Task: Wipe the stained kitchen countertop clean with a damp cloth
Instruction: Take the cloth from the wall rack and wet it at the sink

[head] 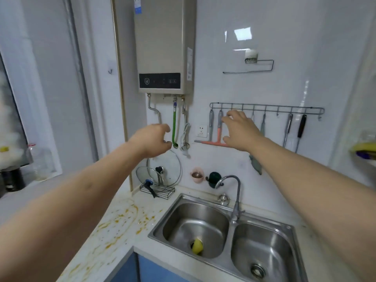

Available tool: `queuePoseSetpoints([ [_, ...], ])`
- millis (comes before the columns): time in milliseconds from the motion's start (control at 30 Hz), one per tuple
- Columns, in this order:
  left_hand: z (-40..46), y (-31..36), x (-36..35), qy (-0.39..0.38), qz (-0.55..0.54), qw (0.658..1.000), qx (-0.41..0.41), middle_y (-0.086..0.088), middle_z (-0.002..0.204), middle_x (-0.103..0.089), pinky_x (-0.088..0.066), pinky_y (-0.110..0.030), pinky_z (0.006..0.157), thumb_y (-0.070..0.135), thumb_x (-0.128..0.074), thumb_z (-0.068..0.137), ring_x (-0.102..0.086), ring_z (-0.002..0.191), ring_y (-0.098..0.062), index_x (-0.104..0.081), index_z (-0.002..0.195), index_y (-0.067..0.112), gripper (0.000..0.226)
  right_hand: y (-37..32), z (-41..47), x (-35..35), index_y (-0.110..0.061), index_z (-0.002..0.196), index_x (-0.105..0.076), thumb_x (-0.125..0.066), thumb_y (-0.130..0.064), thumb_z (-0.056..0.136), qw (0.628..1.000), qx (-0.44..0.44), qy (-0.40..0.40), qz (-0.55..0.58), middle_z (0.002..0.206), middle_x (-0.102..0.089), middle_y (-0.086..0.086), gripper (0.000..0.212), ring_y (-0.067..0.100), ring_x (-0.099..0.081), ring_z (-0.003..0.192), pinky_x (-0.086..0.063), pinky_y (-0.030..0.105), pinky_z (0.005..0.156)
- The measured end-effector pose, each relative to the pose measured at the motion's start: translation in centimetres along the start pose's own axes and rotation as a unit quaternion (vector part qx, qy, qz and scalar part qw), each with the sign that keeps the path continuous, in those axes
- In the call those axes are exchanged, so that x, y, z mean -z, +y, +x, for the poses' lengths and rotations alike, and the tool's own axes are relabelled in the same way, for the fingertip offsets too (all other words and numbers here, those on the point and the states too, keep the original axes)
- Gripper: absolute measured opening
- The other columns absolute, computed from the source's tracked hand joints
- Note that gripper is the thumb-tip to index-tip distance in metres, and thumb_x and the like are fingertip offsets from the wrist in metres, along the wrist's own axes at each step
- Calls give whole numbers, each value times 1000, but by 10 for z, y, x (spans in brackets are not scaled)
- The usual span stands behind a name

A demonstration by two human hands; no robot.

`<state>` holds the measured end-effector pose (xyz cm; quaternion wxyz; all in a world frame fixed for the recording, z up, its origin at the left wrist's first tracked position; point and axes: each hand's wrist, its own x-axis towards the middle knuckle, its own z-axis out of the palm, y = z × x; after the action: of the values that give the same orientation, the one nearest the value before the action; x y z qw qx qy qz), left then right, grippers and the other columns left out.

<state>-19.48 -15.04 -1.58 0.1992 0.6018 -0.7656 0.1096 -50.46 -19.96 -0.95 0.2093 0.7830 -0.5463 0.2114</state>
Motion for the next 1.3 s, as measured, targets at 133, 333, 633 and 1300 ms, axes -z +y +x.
queuePoseSetpoints([
  [133, 41, 36, -26, -15, 9, 1000, -21, -2, 119, -72, -56, -44, 90, 40, -60, 95, -66, 108, -29, -55, 138, 20, 48, 53, 6, -23, -13, 148, -45, -64, -26, 86, 999, -22, -18, -23, 153, -36, 10, 66, 32, -28, 140, -36, 45, 107],
  [333, 128, 101, -74, -6, 1, 999, -46, 2, 115, -74, -52, -36, 80, 40, -59, 94, -66, 103, -25, -56, 137, 23, 46, 139, 35, -71, -16, 145, -46, -62, -21, 87, 998, -33, -43, -15, 150, -39, 8, 61, 33, -31, 140, -37, 46, 109],
  [633, 238, 180, -141, -19, -11, 998, -53, 0, 124, -70, -56, -44, 92, 43, -60, 93, -66, 107, -27, -55, 139, 24, 50, 272, 78, -135, -3, 125, -51, -49, -9, 94, 978, -164, -51, 116, 124, -53, 17, 32, 34, -52, 115, -49, 44, 93],
  [1300, 313, 223, -204, -36, -205, 978, -18, -2, 126, -67, -53, -37, 93, 34, -63, 95, -63, 107, -21, -61, 136, 15, 46, 332, 154, -208, -5, 117, -49, -44, -10, 98, 923, -280, -7, 263, 102, -55, 12, 20, 28, -54, 89, -39, 32, 70],
])
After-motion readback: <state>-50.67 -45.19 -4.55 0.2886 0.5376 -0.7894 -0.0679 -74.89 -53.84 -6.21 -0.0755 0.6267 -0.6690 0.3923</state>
